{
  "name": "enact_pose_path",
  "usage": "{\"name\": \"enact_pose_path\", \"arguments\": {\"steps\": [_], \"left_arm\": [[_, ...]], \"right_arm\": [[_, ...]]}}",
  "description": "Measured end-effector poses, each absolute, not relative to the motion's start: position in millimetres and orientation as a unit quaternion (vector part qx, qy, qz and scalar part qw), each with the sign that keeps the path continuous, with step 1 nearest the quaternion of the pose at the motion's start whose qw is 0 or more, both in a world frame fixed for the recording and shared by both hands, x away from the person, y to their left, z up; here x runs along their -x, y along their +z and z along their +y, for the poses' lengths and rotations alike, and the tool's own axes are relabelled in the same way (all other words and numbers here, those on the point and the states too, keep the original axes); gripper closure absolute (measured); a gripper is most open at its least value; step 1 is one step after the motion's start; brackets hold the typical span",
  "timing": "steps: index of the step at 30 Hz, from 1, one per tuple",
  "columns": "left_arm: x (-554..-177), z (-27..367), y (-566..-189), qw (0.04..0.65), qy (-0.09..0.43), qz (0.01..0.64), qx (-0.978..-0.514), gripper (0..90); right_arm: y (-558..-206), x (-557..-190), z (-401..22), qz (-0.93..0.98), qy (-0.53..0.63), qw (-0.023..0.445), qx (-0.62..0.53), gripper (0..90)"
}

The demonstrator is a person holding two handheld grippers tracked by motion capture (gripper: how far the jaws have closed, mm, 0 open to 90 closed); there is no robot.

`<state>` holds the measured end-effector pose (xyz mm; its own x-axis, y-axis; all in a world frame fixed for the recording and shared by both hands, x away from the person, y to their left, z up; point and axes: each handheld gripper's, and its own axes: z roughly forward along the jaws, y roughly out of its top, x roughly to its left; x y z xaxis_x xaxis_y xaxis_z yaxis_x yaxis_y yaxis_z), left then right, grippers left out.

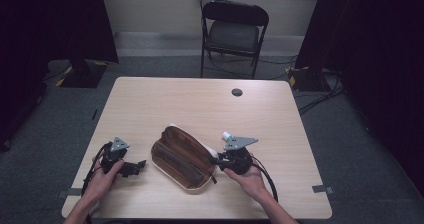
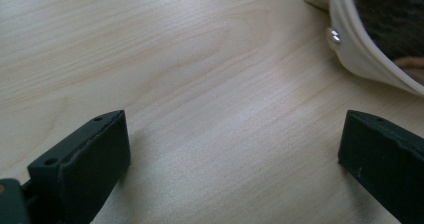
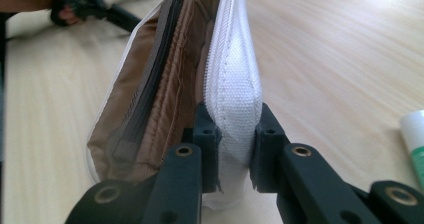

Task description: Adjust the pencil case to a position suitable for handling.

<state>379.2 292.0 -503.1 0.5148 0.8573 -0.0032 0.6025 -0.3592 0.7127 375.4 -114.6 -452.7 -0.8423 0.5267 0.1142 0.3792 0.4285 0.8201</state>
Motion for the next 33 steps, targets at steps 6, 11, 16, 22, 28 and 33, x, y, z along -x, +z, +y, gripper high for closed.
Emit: {"name": "enact_pose_path", "arguments": {"steps": [6,11,16,22,28,33], "left_arm": [[-379.2,292.0,-503.1,0.337,0.189,0.455,-0.802,0.0],[-379.3,292.0,-503.2,0.337,0.189,0.455,-0.802,0.0],[-379.3,292.0,-503.2,0.337,0.189,0.455,-0.802,0.0],[-379.3,292.1,-503.2,0.337,0.189,0.455,-0.803,0.0],[-379.3,292.0,-503.1,0.337,0.189,0.455,-0.803,0.0],[-379.7,292.3,-503.0,0.336,0.190,0.453,-0.804,0.0]], "right_arm": [[-451.1,-373.0,-121.8,0.848,0.472,0.033,-0.239,77.8],[-451.8,-372.2,-124.1,0.853,0.465,0.038,-0.233,77.1],[-452.3,-370.6,-123.1,0.849,0.458,0.065,-0.255,62.8],[-452.6,-356.5,-126.7,0.846,0.443,0.099,-0.279,51.0],[-454.5,-354.0,-130.0,0.843,0.446,0.102,-0.283,67.0],[-454.7,-360.5,-131.1,0.838,0.445,0.108,-0.295,74.2]]}}
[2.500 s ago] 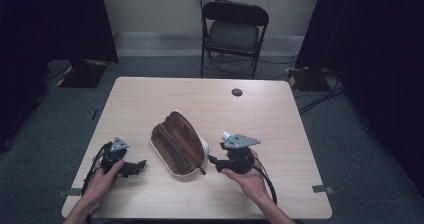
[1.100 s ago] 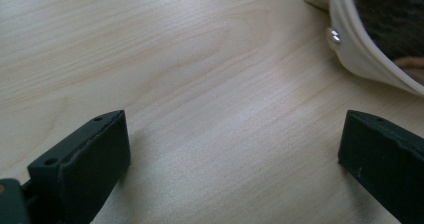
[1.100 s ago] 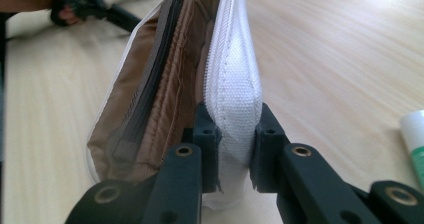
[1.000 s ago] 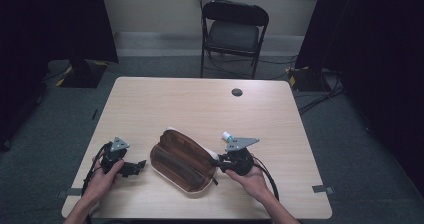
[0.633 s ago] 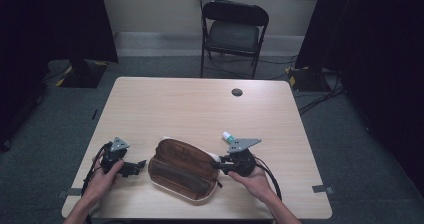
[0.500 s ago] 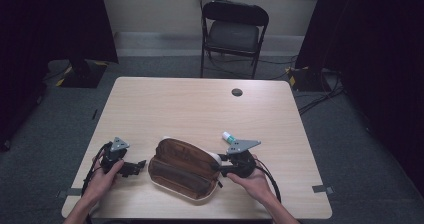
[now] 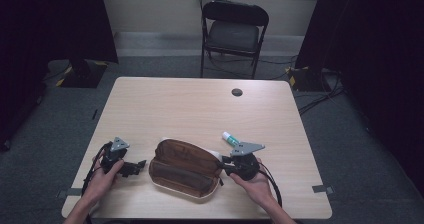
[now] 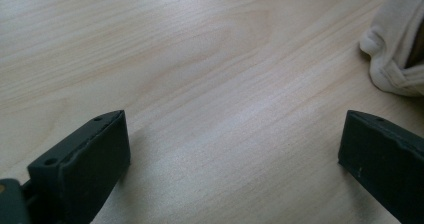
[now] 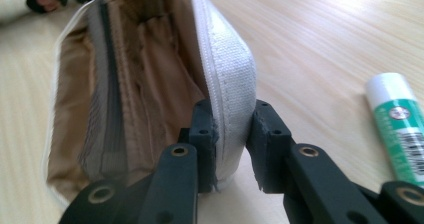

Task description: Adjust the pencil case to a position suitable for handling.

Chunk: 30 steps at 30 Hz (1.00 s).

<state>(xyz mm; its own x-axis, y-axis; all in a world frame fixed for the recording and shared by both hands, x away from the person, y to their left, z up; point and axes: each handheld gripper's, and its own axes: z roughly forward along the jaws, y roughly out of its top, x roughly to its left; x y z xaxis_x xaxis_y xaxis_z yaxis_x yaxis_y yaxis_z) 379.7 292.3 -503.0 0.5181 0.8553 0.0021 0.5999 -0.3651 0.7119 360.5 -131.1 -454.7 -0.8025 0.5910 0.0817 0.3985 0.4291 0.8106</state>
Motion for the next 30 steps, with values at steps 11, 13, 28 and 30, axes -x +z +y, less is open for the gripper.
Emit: {"name": "enact_pose_path", "arguments": {"steps": [11,13,28,30], "left_arm": [[-379.7,292.3,-503.0,0.336,0.190,0.452,-0.804,0.0],[-379.7,292.3,-503.0,0.336,0.190,0.453,-0.804,0.0],[-379.7,292.3,-503.0,0.336,0.190,0.453,-0.804,0.0],[-379.7,292.3,-503.0,0.336,0.190,0.452,-0.804,0.0]], "right_arm": [[-455.2,-385.2,-140.7,0.814,0.447,0.138,-0.345,76.5],[-455.2,-386.7,-140.6,0.813,0.447,0.139,-0.347,76.9],[-452.4,-416.7,-130.8,0.806,0.446,0.153,-0.357,80.4],[-451.6,-419.5,-129.4,0.804,0.446,0.153,-0.361,80.2]]}}
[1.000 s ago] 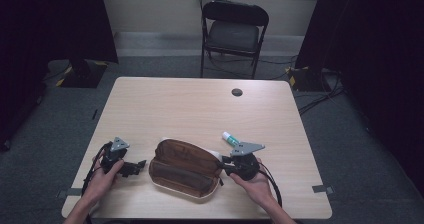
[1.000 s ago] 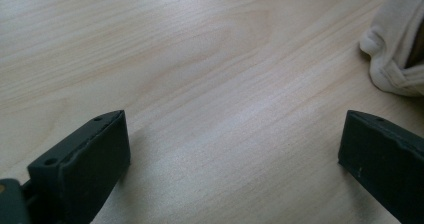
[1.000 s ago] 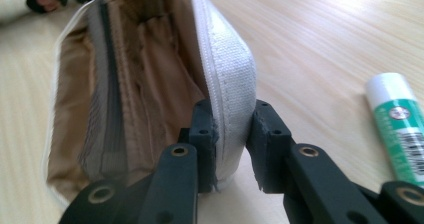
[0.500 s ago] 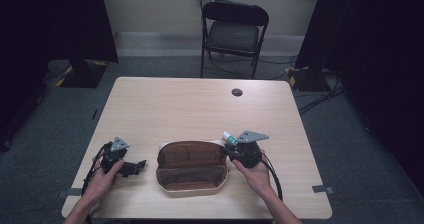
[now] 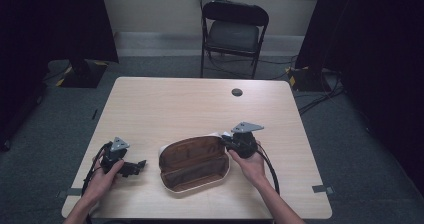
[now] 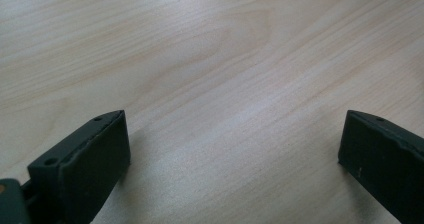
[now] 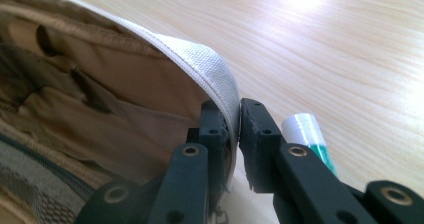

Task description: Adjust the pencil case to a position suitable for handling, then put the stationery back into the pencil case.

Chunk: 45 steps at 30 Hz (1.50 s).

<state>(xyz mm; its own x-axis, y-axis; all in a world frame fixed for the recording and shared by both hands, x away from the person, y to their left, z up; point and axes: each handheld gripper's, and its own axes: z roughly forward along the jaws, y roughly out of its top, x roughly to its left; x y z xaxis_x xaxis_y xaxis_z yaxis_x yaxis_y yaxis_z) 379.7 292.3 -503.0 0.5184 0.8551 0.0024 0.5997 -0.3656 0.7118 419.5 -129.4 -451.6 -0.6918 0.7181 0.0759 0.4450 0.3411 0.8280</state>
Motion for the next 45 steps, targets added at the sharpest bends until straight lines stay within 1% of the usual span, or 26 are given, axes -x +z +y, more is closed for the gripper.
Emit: {"name": "enact_pose_path", "arguments": {"steps": [6,10,11,12,13,16,18,20,22,29,33,36,40,45], "left_arm": [[-379.7,292.3,-503.0,0.336,0.190,0.453,-0.804,0.0],[-379.7,292.3,-503.0,0.336,0.190,0.452,-0.804,0.0],[-379.7,292.3,-503.0,0.336,0.190,0.453,-0.804,0.0],[-379.7,292.3,-503.0,0.336,0.190,0.453,-0.804,0.0],[-379.9,292.2,-503.0,0.336,0.190,0.452,-0.804,0.0],[-379.8,292.2,-503.1,0.336,0.190,0.452,-0.804,0.0],[-379.8,292.3,-503.1,0.336,0.190,0.452,-0.804,0.0],[-379.8,292.3,-503.1,0.336,0.190,0.452,-0.804,0.0],[-379.8,292.3,-503.0,0.336,0.190,0.452,-0.804,0.0],[-379.8,292.2,-503.1,0.336,0.190,0.452,-0.804,0.0],[-379.8,292.2,-503.0,0.336,0.190,0.452,-0.804,0.0],[-379.8,292.2,-503.1,0.336,0.190,0.452,-0.804,0.0],[-379.8,292.2,-503.0,0.336,0.190,0.452,-0.804,0.0],[-379.8,292.2,-503.0,0.336,0.190,0.452,-0.804,0.0]], "right_arm": [[-454.1,-426.9,-125.4,0.800,0.447,0.154,-0.368,78.8],[-454.7,-428.6,-124.4,0.800,0.448,0.153,-0.368,75.2],[-454.9,-427.1,-123.7,0.804,0.446,0.155,-0.361,72.7],[-454.9,-427.1,-123.7,0.804,0.446,0.155,-0.361,72.7],[-454.4,-425.2,-125.0,0.805,0.447,0.154,-0.358,70.0],[-453.3,-423.6,-127.5,0.805,0.448,0.154,-0.358,68.3],[-451.2,-421.8,-131.5,0.803,0.449,0.150,-0.361,63.5],[-450.0,-421.0,-132.5,0.804,0.447,0.150,-0.363,63.2],[-445.3,-418.8,-136.2,0.799,0.456,0.145,-0.364,60.8],[-436.5,-409.2,-148.9,0.795,0.466,0.143,-0.361,59.8],[-431.4,-407.5,-167.7,0.782,0.468,0.158,-0.380,60.9],[-435.5,-411.0,-174.5,0.781,0.462,0.162,-0.388,60.4],[-455.1,-420.3,-186.8,0.790,0.431,0.166,-0.402,58.4],[-467.8,-425.8,-191.0,0.796,0.416,0.167,-0.406,55.4]]}}
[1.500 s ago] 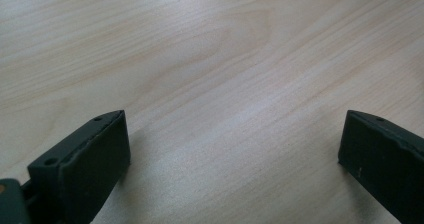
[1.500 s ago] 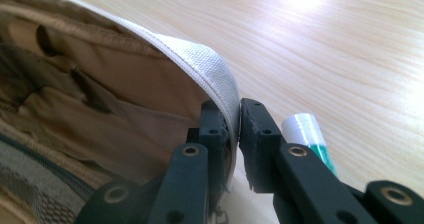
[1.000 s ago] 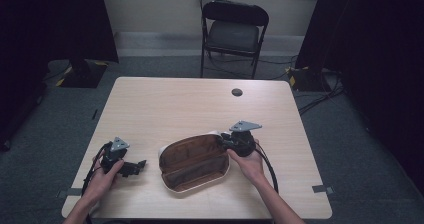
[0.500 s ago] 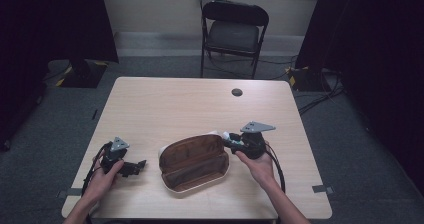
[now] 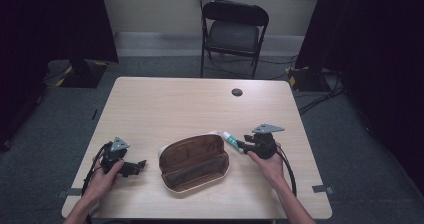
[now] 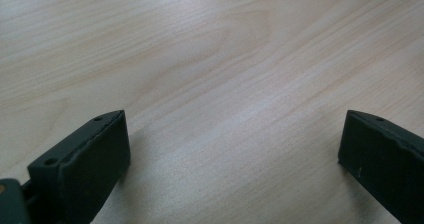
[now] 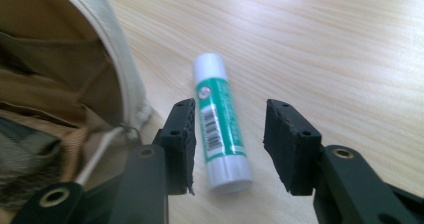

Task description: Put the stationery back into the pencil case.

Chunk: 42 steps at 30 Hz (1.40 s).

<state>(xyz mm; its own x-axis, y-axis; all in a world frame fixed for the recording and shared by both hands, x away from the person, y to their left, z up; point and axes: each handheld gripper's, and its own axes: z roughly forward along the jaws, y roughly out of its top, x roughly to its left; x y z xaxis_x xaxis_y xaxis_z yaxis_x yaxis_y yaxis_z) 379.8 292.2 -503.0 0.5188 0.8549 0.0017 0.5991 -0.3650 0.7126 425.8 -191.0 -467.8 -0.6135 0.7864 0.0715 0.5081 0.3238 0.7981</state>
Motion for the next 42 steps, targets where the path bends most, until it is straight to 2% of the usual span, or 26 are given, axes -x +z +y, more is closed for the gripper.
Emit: {"name": "enact_pose_path", "arguments": {"steps": [13,19,26,35,42], "left_arm": [[-379.8,292.3,-503.0,0.336,0.190,0.452,-0.804,0.0],[-379.8,292.3,-503.0,0.336,0.190,0.452,-0.804,0.0],[-379.1,291.8,-503.3,0.338,0.188,0.453,-0.803,0.0],[-379.0,291.7,-503.3,0.339,0.188,0.453,-0.803,0.0],[-379.0,291.7,-503.3,0.339,0.188,0.454,-0.803,0.0]], "right_arm": [[-485.2,-436.9,-181.1,0.810,0.390,0.164,-0.405,52.4],[-489.4,-441.2,-177.5,0.815,0.383,0.164,-0.403,55.0],[-493.0,-439.6,-172.4,0.824,0.371,0.161,-0.396,62.6],[-494.3,-436.6,-171.1,0.821,0.365,0.174,-0.402,65.6],[-492.3,-436.4,-173.6,0.817,0.367,0.156,-0.417,66.1]]}}
